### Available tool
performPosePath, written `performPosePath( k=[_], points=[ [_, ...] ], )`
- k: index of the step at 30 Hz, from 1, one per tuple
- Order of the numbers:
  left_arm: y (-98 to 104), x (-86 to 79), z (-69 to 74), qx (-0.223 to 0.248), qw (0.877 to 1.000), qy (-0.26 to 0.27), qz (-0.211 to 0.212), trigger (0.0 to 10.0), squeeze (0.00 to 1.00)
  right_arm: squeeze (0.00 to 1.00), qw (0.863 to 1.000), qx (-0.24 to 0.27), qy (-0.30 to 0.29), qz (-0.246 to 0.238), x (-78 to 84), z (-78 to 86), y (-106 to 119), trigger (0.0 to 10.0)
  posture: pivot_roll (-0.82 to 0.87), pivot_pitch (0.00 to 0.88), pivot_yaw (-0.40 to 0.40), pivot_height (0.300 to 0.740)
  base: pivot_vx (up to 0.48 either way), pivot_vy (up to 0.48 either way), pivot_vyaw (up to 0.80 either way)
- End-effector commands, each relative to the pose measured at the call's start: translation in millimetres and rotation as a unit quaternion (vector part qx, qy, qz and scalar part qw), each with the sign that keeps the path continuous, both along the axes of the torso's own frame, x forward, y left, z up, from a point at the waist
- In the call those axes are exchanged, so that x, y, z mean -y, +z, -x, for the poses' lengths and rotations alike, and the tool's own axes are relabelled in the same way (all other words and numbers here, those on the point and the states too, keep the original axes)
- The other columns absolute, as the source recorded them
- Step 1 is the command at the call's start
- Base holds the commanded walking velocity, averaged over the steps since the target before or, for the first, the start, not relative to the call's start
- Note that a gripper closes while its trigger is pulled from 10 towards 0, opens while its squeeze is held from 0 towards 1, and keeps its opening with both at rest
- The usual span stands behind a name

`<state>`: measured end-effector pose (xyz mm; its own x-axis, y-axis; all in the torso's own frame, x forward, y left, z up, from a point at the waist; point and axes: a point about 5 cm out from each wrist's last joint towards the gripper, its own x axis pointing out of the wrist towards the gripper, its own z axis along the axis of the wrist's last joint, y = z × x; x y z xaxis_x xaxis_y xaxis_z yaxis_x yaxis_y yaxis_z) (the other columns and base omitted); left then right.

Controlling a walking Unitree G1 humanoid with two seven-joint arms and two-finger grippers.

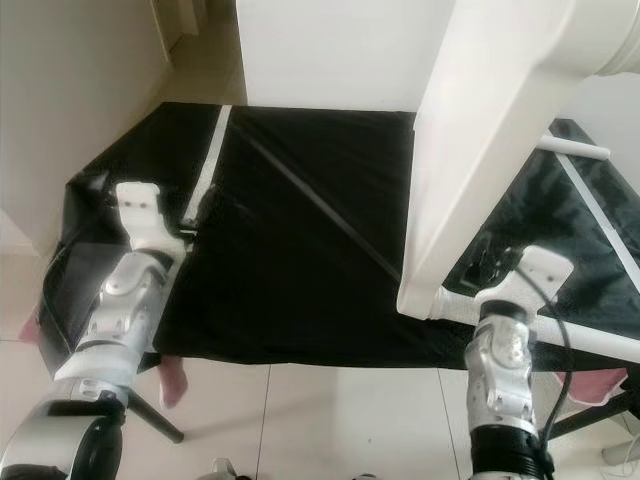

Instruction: Building children table

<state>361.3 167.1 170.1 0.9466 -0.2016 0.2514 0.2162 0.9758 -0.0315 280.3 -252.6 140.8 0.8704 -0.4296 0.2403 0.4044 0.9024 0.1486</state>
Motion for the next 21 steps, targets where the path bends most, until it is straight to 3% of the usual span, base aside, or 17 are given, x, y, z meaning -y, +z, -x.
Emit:
performPosePath(
  k=[1,9,19,21],
  points=[
    [-7.1,-2.3,6.8,-0.006,1.000,0.022,0.014,10.0,0.00,0.00,1.000,-0.001,-0.011,0.006,-2.4,11.6,-3.9,10.0,-0.01,0.037,-0.010,0.740,0.000,0.000,0.00],
    [-13.8,1.1,20.8,-0.010,1.000,-0.002,-0.004,10.0,0.00,0.00,1.000,-0.013,-0.012,-0.004,-15.7,33.9,-13.9,10.0,-0.02,0.044,-0.005,0.740,0.000,0.000,0.00],
    [-6.2,18.6,22.0,0.003,0.997,-0.072,-0.017,10.0,0.00,0.00,0.999,-0.003,0.030,-0.009,-31.2,11.1,-7.1,10.0,-0.02,0.047,-0.009,0.740,0.000,0.000,0.00],
    [-4.5,26.9,23.9,-0.003,0.994,-0.108,-0.029,10.0,0.00,0.00,0.998,-0.014,0.062,-0.002,-39.8,6.2,-9.2,10.0,-0.02,0.046,-0.014,0.740,0.000,0.000,0.00]
  ],
)
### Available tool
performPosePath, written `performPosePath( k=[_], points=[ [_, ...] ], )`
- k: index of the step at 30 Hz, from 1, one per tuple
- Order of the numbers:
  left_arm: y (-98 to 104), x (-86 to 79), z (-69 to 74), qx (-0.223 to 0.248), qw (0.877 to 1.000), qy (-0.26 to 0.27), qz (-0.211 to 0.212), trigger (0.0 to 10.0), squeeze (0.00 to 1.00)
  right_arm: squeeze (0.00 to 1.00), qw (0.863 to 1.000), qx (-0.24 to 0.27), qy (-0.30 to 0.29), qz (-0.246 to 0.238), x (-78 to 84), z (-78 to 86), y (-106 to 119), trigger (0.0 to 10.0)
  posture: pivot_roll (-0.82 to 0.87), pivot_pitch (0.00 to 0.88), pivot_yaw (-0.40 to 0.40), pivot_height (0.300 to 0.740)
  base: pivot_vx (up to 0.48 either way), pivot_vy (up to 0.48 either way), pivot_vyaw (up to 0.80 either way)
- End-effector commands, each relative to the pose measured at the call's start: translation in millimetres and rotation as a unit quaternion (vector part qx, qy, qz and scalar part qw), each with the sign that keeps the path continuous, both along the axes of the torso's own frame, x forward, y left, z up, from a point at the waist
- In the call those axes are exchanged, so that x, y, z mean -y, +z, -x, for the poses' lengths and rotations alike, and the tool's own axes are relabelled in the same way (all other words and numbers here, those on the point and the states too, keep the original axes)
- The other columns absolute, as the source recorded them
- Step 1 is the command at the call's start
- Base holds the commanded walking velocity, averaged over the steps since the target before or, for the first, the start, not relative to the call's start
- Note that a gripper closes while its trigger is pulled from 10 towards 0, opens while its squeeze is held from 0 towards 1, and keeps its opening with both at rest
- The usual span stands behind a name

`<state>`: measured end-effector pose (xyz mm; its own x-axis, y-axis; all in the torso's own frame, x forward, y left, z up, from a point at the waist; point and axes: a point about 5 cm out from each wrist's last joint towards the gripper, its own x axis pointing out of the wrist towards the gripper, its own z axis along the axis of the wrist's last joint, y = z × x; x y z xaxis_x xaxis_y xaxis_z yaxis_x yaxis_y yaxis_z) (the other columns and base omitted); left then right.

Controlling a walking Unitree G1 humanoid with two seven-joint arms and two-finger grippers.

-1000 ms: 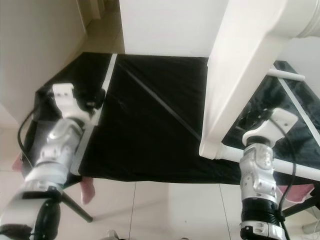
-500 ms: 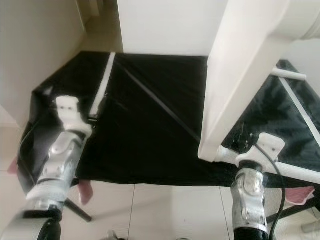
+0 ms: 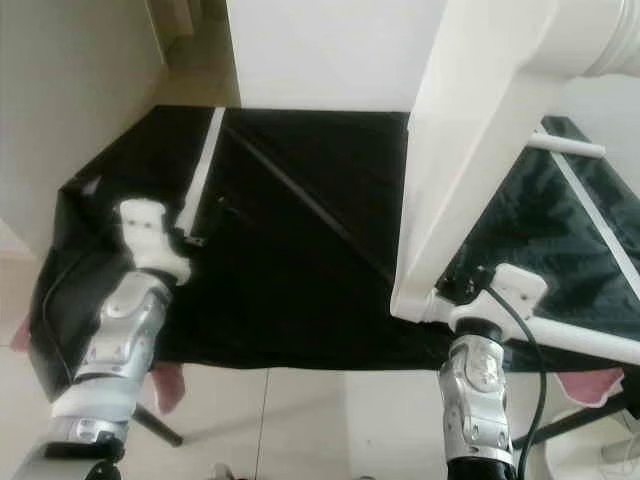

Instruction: Building children table

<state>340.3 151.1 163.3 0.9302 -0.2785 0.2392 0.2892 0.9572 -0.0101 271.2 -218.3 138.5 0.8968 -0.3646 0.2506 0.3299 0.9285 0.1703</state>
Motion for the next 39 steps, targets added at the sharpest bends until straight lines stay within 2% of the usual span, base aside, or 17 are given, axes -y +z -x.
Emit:
performPosePath(
  k=[1,4,8,9,13,17,23,25,27,32,33,39],
  points=[
    [2.3,10.9,2.9,0.001,0.997,-0.070,-0.016,10.0,0.00,0.00,0.999,-0.023,0.023,0.008,-5.6,-2.9,-6.9,10.0,-0.02,0.046,-0.014,0.740,0.000,0.000,0.00],
    [9.1,18.7,7.7,0.004,0.995,-0.103,-0.009,10.0,0.00,0.00,0.997,-0.043,0.071,-0.003,-17.5,-3.2,-14.6,10.0,-0.01,0.050,-0.022,0.740,0.000,0.000,0.00],
    [10.5,20.7,9.3,0.006,0.994,-0.110,-0.011,10.0,0.00,0.00,0.995,-0.047,0.086,-0.004,-22.4,-4.0,-16.2,10.0,-0.01,0.050,-0.022,0.740,0.000,0.000,0.00],
    [12.3,22.5,10.6,0.006,0.993,-0.118,-0.009,10.0,0.00,0.00,0.993,-0.046,0.110,-0.009,-30.7,-6.7,-16.3,10.0,-0.01,0.053,-0.018,0.740,0.000,0.000,0.00],
    [14.3,24.5,12.2,0.007,0.992,-0.128,-0.011,10.0,0.00,0.00,0.989,-0.046,0.138,-0.013,-42.9,-11.7,-16.4,10.0,-0.01,0.054,-0.015,0.740,0.000,0.000,0.00],
    [14.9,25.1,13.3,0.003,0.991,-0.136,-0.014,10.0,0.00,0.00,0.989,-0.044,0.141,-0.012,-46.7,-12.7,-15.6,10.0,0.00,0.060,-0.015,0.740,0.000,0.000,0.00],
    [17.0,25.0,18.9,-0.004,0.987,-0.158,-0.019,10.0,0.00,0.00,0.995,-0.041,0.092,-0.023,-34.9,6.4,-18.1,10.0,0.00,0.065,-0.015,0.740,0.000,0.000,0.00],
    [16.7,24.2,24.4,-0.002,0.983,-0.182,-0.033,10.0,0.00,0.00,0.995,-0.042,0.086,-0.031,-32.1,25.1,-20.3,10.0,-0.01,0.075,-0.009,0.740,0.000,0.000,0.00],
    [17.0,23.5,29.2,0.005,0.977,-0.206,-0.052,10.0,0.00,0.00,0.993,-0.046,0.104,-0.019,-35.3,44.4,-21.1,10.0,-0.02,0.079,-0.005,0.740,0.000,0.000,0.00],
    [17.3,22.6,30.7,0.010,0.974,-0.216,-0.070,10.0,0.00,0.00,0.990,-0.048,0.133,0.002,-41.2,58.1,-20.4,10.0,-0.04,0.087,0.013,0.740,0.000,0.000,0.00],
    [18.8,21.9,30.5,0.011,0.973,-0.218,-0.078,10.0,0.00,0.00,0.983,-0.047,0.174,0.023,-49.4,65.8,-17.0,10.0,-0.05,0.091,0.024,0.740,0.000,0.000,0.00],
    [20.7,21.2,30.2,0.005,0.971,-0.223,-0.087,10.0,0.00,0.00,0.971,-0.053,0.227,0.046,-58.0,69.3,-13.5,10.0,-0.05,0.093,0.031,0.740,0.000,0.000,0.00]
  ],
)
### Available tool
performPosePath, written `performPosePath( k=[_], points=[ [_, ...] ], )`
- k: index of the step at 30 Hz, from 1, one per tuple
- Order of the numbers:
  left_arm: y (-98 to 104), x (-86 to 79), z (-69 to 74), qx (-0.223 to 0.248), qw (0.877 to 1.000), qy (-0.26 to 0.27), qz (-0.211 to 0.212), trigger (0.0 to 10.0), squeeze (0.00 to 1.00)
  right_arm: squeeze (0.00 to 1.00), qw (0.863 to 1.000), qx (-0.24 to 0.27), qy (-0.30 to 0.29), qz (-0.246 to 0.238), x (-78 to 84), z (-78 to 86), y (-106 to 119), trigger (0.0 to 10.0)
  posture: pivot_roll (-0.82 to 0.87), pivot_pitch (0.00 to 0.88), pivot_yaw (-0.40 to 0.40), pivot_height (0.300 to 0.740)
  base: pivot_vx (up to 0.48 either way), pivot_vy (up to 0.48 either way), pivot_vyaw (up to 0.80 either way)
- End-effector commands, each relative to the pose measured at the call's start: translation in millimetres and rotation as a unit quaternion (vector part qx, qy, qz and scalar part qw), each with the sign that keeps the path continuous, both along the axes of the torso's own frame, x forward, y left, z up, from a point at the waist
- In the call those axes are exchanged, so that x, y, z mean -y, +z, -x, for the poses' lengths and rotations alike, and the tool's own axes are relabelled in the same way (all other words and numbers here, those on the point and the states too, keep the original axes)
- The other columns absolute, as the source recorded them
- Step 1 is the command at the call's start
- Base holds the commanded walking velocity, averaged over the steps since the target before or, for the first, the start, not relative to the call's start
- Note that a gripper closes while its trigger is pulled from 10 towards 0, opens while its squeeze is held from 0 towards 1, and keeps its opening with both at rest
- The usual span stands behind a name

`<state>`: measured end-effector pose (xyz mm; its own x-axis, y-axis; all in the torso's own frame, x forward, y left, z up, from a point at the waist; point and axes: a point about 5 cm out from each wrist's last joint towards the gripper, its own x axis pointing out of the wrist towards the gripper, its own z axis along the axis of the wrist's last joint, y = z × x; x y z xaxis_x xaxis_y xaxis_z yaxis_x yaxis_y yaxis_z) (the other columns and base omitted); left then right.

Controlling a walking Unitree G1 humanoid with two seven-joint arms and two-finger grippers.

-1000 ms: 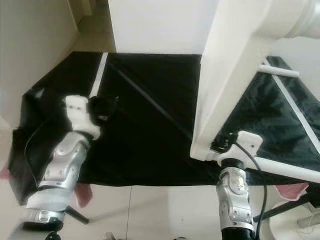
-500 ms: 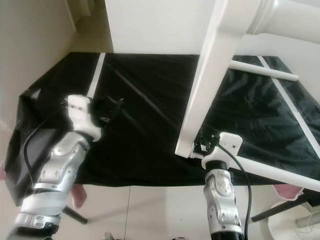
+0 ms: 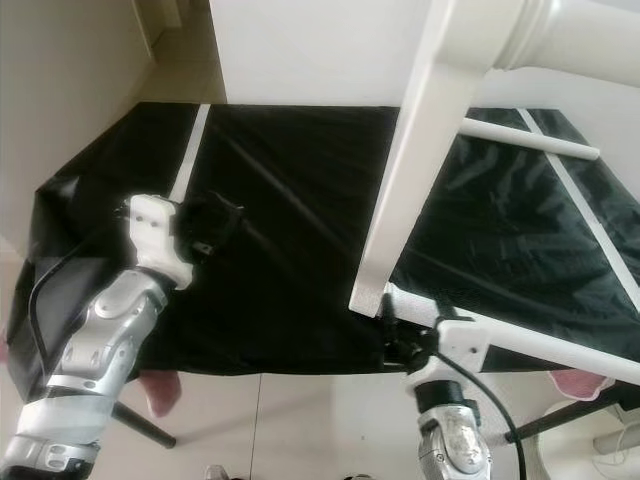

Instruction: Building children table

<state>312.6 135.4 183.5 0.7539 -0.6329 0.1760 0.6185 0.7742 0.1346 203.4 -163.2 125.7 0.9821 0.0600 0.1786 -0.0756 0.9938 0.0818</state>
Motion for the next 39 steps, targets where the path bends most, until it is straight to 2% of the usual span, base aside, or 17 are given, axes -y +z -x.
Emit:
performPosePath(
  k=[1,4,7,13,15,18,22,25,29,39],
  points=[
    [0.8,5.3,2.4,-0.003,0.999,-0.038,-0.013,10.0,0.00,0.00,0.999,-0.009,0.035,0.010,-7.1,-0.3,0.3,10.0,-0.05,0.091,0.029,0.740,0.000,0.000,0.00],
    [1.7,4.6,2.1,-0.001,0.999,-0.036,-0.020,10.0,0.00,0.00,0.997,-0.007,0.075,0.013,-17.6,-6.2,2.3,10.0,-0.04,0.090,0.021,0.740,0.000,0.000,0.00],
    [1.9,4.5,2.0,0.000,0.999,-0.036,-0.020,10.0,0.00,0.00,0.997,-0.007,0.077,0.013,-18.6,-6.8,2.6,10.0,-0.03,0.089,0.017,0.740,0.000,0.000,0.00],
    [3.7,1.6,3.3,0.004,0.999,-0.028,-0.018,10.0,0.00,0.00,0.998,0.007,0.068,0.010,-32.3,-21.9,4.9,10.0,0.00,0.083,-0.005,0.740,0.000,0.000,0.00],
    [3.7,1.6,3.3,0.004,0.999,-0.028,-0.018,10.0,0.00,0.00,0.998,0.007,0.068,0.010,-32.3,-21.9,4.9,10.0,0.00,0.083,-0.005,0.740,0.000,0.000,0.00],
    [4.0,-1.4,6.2,0.006,0.999,-0.038,-0.017,10.0,0.00,0.00,1.000,0.013,0.021,0.006,-27.9,-28.0,5.0,10.0,0.01,0.081,-0.010,0.740,0.000,0.000,0.00],
    [3.6,-3.1,5.5,0.005,0.999,-0.038,-0.018,10.0,0.00,0.00,1.000,0.016,0.002,-0.001,-25.1,-30.0,4.3,10.0,0.01,0.078,-0.002,0.740,0.000,0.000,0.00],
    [3.0,-3.1,4.5,0.003,0.999,-0.038,-0.019,10.0,0.00,0.00,1.000,0.024,-0.009,-0.002,-26.1,-33.5,5.4,10.0,0.01,0.077,0.001,0.740,0.000,0.000,0.00],
    [3.4,-1.0,3.2,0.000,0.998,-0.049,-0.025,10.0,0.00,0.00,0.998,0.037,-0.053,0.002,-30.4,-43.5,7.0,10.0,0.01,0.073,0.031,0.740,0.000,0.000,0.00],
    [5.8,-0.5,-1.3,-0.003,0.997,-0.062,-0.038,10.0,0.00,0.00,0.996,0.042,-0.082,0.008,-37.4,-54.5,6.1,10.0,0.01,0.070,0.072,0.740,0.000,0.000,0.00]
  ],
)
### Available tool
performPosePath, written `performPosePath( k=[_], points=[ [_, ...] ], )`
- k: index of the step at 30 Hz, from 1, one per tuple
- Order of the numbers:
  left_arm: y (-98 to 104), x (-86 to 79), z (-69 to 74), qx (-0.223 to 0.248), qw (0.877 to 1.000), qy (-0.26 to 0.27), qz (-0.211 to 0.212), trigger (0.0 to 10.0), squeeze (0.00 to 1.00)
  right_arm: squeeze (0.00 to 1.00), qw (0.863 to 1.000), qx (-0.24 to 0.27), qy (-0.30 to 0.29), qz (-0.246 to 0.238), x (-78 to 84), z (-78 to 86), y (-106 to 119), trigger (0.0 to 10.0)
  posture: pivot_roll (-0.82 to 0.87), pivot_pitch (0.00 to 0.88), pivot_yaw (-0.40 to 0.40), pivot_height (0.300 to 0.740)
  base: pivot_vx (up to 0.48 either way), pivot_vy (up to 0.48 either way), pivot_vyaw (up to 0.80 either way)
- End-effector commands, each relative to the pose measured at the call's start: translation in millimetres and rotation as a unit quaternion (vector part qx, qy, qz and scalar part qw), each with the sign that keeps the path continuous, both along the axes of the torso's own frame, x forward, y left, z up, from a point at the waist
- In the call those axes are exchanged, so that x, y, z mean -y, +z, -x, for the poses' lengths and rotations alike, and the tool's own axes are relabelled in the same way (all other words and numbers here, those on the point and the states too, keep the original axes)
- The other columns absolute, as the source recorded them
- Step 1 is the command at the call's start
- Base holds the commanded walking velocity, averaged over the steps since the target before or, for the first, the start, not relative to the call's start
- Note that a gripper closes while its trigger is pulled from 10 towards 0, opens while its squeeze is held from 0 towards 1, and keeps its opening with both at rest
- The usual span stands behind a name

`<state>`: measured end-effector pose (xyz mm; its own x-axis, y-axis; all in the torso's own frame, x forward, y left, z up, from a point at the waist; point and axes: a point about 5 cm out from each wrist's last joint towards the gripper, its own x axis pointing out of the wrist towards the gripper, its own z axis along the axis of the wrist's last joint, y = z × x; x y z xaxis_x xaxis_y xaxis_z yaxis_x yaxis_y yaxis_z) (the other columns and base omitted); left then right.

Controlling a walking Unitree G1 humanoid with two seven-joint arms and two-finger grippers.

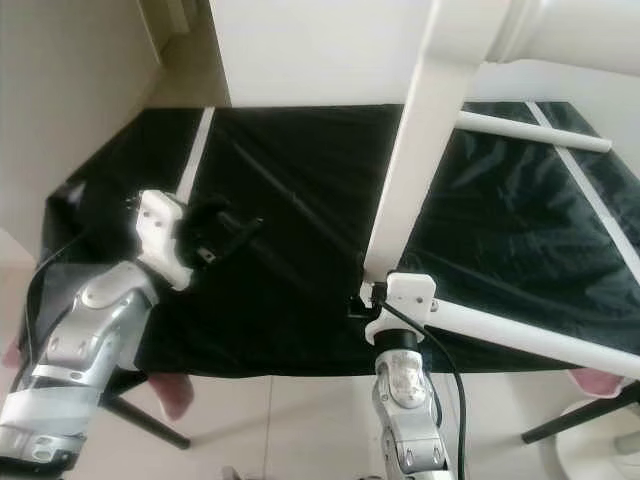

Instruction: Building children table

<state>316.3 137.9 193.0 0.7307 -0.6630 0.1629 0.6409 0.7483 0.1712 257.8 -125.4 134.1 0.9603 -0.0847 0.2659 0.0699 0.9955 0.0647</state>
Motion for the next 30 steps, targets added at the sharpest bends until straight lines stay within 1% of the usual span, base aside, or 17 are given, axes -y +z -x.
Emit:
performPosePath(
  k=[1,2,5,6,7,8,10,13,18,23,24,25,26,27,28,29,30],
  points=[
    [-3.5,2.5,2.3,-0.010,0.999,-0.047,-0.020,10.0,0.00,0.00,1.000,-0.001,-0.009,-0.001,0.4,-1.4,-2.2,10.0,0.01,0.069,0.077,0.740,0.000,0.000,0.00],
    [-3.5,2.5,2.3,-0.010,0.999,-0.047,-0.020,10.0,0.00,0.00,1.000,-0.001,-0.009,-0.001,0.4,-1.4,-2.2,10.0,0.01,0.069,0.077,0.740,0.000,0.000,0.00],
    [-2.0,3.1,3.6,-0.009,0.998,-0.054,-0.022,10.0,0.00,0.00,1.000,0.007,-0.020,0.003,-6.1,-10.6,1.5,10.0,0.02,0.069,0.081,0.740,0.000,0.000,0.00],
    [-2.0,3.1,3.6,-0.009,0.998,-0.054,-0.022,10.0,0.00,0.00,1.000,0.007,-0.020,0.003,-6.1,-10.6,1.5,10.0,0.02,0.069,0.081,0.740,0.000,0.000,0.00],
    [-1.2,2.3,3.6,-0.008,0.998,-0.052,-0.024,10.0,0.00,0.00,1.000,0.013,-0.026,0.003,-9.7,-16.6,5.0,10.0,0.03,0.068,0.081,0.740,0.000,0.000,0.00],
    [-1.2,2.3,3.6,-0.008,0.998,-0.052,-0.024,10.0,0.00,0.00,1.000,0.013,-0.026,0.003,-9.7,-16.6,5.0,10.0,0.03,0.068,0.081,0.740,0.000,0.000,0.00],
    [0.8,1.3,3.8,-0.006,0.998,-0.051,-0.022,10.0,0.00,0.00,1.000,0.018,-0.020,-0.008,-13.4,-22.0,7.2,10.0,0.04,0.067,0.078,0.740,0.000,0.000,0.00],
    [2.8,-1.0,3.9,-0.004,0.999,-0.047,-0.020,10.0,0.00,0.00,1.000,0.021,-0.018,-0.008,-17.7,-27.9,9.6,10.0,0.05,0.070,0.075,0.740,0.000,0.000,0.00],
    [2.7,-1.8,3.7,-0.004,0.999,-0.044,-0.020,10.0,0.00,0.00,0.999,0.028,-0.021,-0.005,-20.2,-33.7,11.4,10.0,0.06,0.071,0.072,0.740,0.000,0.000,0.00],
    [2.5,-2.1,5.2,-0.004,0.999,-0.042,-0.020,10.0,0.00,0.00,0.999,0.022,-0.035,-0.008,-19.7,-38.1,9.1,10.0,0.06,0.071,0.064,0.740,0.000,0.000,0.00],
    [2.7,-2.5,5.7,-0.003,0.999,-0.042,-0.020,10.0,0.00,0.00,0.999,0.020,-0.034,-0.011,-19.8,-38.9,8.2,8.5,0.06,0.071,0.064,0.740,0.000,0.000,0.00],
    [3.2,-3.5,7.1,-0.005,0.999,-0.047,-0.017,10.0,0.00,0.00,0.999,0.018,-0.032,-0.016,-19.9,-39.4,7.6,7.8,0.06,0.070,0.062,0.740,0.000,0.000,0.00],
    [3.8,-4.4,9.5,-0.007,0.998,-0.055,-0.013,10.0,0.00,0.00,0.999,0.019,-0.033,-0.019,-19.7,-40.1,7.3,4.0,0.07,0.069,0.060,0.740,0.000,0.000,0.00],
    [3.8,-4.4,9.5,-0.007,0.998,-0.055,-0.013,10.0,0.00,0.00,0.999,0.019,-0.033,-0.019,-19.7,-40.1,7.3,4.0,0.07,0.069,0.060,0.740,0.000,0.000,0.00],
    [4.3,-4.9,11.5,-0.008,0.998,-0.062,-0.011,10.0,0.00,0.00,0.999,0.019,-0.031,-0.024,-19.9,-40.7,6.9,3.3,0.07,0.072,0.058,0.740,0.000,0.000,0.00],
    [4.3,-4.9,11.5,-0.008,0.998,-0.062,-0.011,10.0,0.00,0.00,0.999,0.019,-0.031,-0.024,-19.9,-40.7,6.9,3.3,0.07,0.072,0.058,0.740,0.000,0.000,0.00],
    [4.3,-5.2,12.8,-0.011,0.998,-0.067,-0.009,10.0,0.00,0.00,0.999,0.020,-0.028,-0.022,-20.4,-41.2,7.1,2.3,0.07,0.072,0.058,0.740,0.000,0.000,0.00]
  ],
)
